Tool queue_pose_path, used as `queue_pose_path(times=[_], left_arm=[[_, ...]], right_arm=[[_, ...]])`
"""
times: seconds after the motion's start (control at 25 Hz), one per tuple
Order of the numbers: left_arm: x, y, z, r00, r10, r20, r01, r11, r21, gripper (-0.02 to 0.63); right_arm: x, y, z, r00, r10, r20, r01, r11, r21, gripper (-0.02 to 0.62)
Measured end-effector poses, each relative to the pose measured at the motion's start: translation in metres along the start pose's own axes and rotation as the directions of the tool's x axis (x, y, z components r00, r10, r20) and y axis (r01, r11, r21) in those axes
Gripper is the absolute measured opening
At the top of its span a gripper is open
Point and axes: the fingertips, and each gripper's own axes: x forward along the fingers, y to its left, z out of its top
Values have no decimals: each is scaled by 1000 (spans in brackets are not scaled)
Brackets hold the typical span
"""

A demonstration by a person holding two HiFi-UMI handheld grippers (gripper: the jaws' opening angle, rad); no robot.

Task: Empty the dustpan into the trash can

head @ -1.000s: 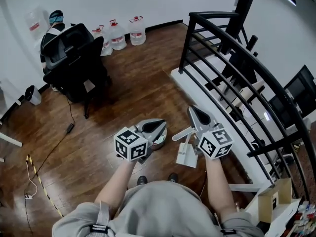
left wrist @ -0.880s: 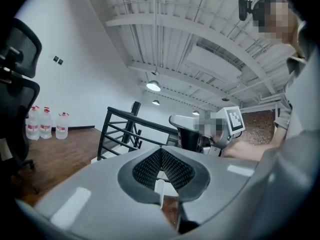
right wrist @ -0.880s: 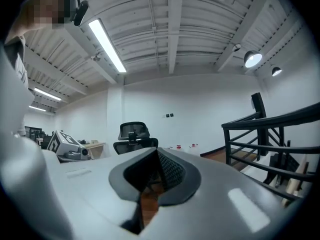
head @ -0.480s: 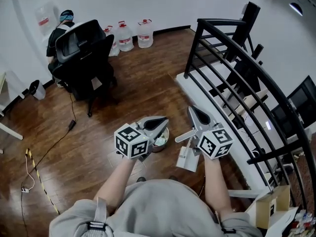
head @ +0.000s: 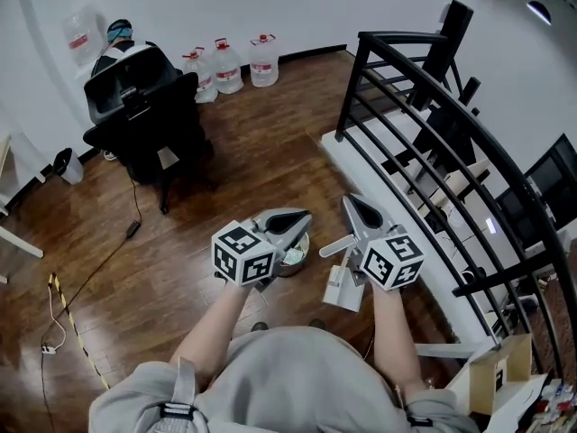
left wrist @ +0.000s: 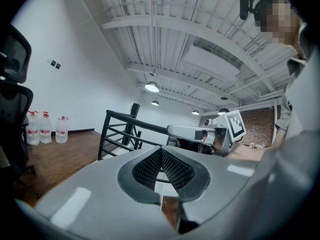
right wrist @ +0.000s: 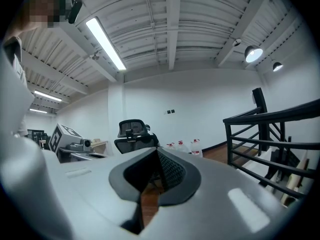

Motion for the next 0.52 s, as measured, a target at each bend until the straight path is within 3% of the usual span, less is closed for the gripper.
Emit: queue_pose_path(times=[0.52], left_arm=[[11,-6,-4,1000,-17,-17,17,1000,1,-11]], right_arm=[[-6,-6,-3,1000,6,-3,-6,1000,14,-2]])
